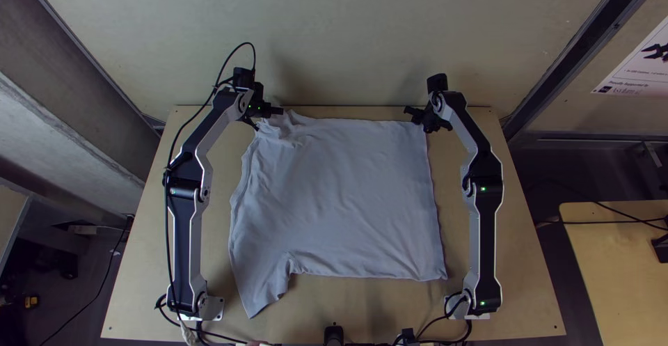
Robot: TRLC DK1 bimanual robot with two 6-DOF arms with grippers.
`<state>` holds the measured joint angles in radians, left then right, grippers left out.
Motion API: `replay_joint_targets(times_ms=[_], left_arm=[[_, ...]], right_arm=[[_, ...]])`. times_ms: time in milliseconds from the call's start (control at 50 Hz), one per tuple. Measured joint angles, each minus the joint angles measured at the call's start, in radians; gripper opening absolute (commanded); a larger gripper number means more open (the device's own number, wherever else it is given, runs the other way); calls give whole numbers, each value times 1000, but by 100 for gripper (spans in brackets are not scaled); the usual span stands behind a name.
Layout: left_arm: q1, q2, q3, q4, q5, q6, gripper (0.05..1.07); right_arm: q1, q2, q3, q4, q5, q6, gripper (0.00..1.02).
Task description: Fold the t-shirt
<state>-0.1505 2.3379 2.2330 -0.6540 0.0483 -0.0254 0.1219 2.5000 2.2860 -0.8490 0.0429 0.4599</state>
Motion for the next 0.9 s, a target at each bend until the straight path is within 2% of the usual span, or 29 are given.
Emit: replay_joint_targets(times_ms=[40,400,720,900], left_arm=[[0,0,0,0,0,0,8],[10,-7,-29,26,0,0,8],[50,-32,-29,213,4,12,8],[53,-47,-33,253,13,11,8]], right_arm=[[0,2,0,7,3,-1,2],[0,7,0,74,34,-45,2],[0,7,0,142,47,-72,2],[0,1,0,146,55,-72,2]])
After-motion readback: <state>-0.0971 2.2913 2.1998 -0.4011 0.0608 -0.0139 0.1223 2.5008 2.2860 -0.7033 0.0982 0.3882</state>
